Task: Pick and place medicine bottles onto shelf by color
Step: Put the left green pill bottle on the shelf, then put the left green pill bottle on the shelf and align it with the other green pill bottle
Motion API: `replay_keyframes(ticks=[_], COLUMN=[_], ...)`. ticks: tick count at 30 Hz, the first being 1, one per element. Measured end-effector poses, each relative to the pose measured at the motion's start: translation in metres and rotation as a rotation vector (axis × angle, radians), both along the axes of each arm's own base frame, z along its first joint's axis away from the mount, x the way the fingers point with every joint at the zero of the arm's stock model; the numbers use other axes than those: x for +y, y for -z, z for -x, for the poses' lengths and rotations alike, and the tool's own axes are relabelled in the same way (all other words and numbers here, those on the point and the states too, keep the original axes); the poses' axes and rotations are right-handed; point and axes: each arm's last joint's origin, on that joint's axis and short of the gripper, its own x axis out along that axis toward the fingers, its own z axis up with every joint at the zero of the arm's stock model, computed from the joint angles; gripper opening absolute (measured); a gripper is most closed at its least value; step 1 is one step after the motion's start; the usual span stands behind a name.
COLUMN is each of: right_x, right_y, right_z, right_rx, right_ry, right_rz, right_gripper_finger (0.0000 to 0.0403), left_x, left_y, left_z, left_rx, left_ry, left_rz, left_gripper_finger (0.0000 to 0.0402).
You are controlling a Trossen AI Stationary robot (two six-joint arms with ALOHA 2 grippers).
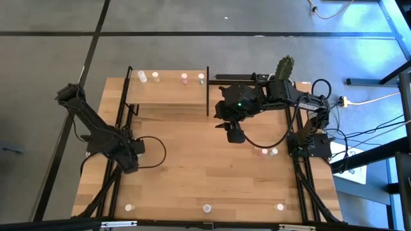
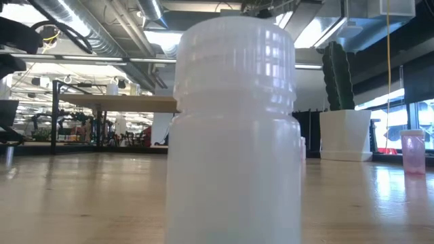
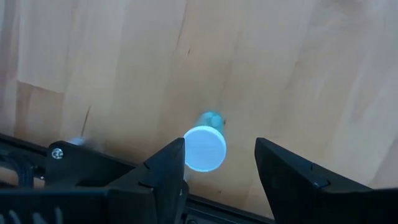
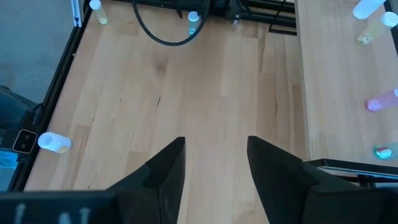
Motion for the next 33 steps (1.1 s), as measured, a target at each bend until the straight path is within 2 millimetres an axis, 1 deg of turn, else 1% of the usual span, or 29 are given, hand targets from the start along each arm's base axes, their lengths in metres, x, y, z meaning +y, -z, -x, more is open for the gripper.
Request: replay_keyframes(ticks=[5,10,17,20,22,27,33], right_x=[0.0,0.0,0.0,0.0,0.0,0.0,0.0], right_y=[0.0,0.0,0.0,0.0,0.0,0.0,0.0], right_z=[0.0,0.0,0.0,0.0,0.0,0.0,0.0], right_rx=[0.0,-0.001,-0.004,-0.005,-0.005,-0.005,-0.005], right_ry=[0.001,0.001,0.0,0.001,0.0,0.001,0.001], right_rz=[0.0,-0.001,0.0,-0.001,-0.001,-0.001,-0.001], right_gripper_finger=[0.0174,0.0174,0.0174,0.0174,0.0174,0.0174,0.0174], left_x=[-0.004,-0.006,-0.006,-0.009,-0.01,-0.016,-0.023], left_y=[0.008,0.012,0.012,0.006,0.001,-0.01,-0.013], left_z=[-0.004,-0.006,-0.006,-0.01,-0.013,-0.018,-0.025], left_rx=[0.045,0.068,0.062,0.036,0.016,-0.033,-0.112], left_ry=[-0.004,-0.007,-0.021,-0.063,-0.147,-0.448,-0.749], left_rz=[-0.06,-0.077,-0.074,-0.049,-0.013,0.094,0.232], left_gripper_finger=[0.0186,0.0186,0.0186,0.0186,0.0185,0.0185,0.0185])
